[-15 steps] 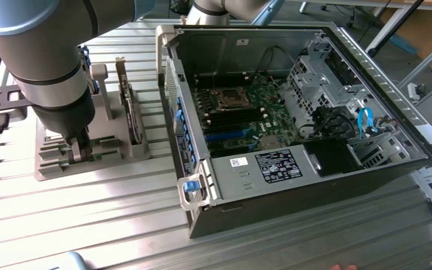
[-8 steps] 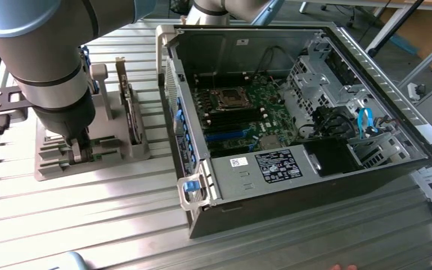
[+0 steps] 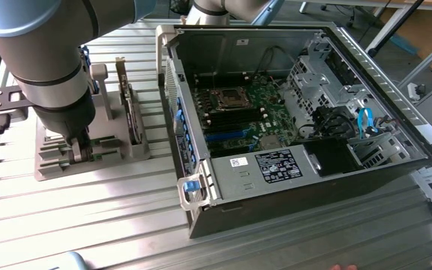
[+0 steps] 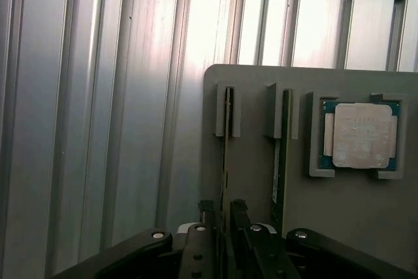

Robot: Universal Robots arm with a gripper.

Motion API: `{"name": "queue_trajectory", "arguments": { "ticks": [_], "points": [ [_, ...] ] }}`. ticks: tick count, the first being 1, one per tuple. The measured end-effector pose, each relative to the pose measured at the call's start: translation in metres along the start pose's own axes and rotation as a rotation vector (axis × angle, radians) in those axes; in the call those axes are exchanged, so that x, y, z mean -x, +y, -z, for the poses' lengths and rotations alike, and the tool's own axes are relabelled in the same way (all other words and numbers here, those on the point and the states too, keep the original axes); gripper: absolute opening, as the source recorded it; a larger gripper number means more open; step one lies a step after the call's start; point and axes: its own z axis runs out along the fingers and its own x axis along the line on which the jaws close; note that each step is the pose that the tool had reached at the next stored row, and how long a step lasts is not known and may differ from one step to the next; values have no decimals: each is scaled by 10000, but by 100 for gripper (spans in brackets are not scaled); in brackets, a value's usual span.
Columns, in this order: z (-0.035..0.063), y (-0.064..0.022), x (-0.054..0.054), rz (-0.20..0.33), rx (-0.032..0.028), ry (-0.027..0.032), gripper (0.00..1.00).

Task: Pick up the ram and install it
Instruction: 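Pick up the ram and move it above insertion slot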

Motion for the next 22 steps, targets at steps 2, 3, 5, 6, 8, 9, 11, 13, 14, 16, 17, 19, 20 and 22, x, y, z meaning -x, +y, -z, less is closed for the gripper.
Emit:
{"name": "queue_trajectory", "arguments": {
  "ticks": [2,3,5,6,8,9,11,13,14,16,17,19,20,22],
  "points": [
    [-1,-1,5,1,0,0,24],
    [-1,-1,6,2,1,1,24],
    [-2,0,7,1,2,1,24],
    [-2,-1,7,0,1,1,24],
    [-2,-1,7,1,2,2,24],
    [-2,-1,7,0,3,3,24],
    [-6,-1,7,1,2,3,24],
    [-12,-1,7,2,2,4,24],
    [-13,-1,7,2,2,5,24],
    [-15,-1,7,2,2,5,24],
    [-16,-1,7,2,1,4,24],
    [-17,-4,8,-6,-1,3,24],
    [-16,-5,7,-13,0,4,24],
    [-15,-7,6,-22,2,4,24]
  ]
}}
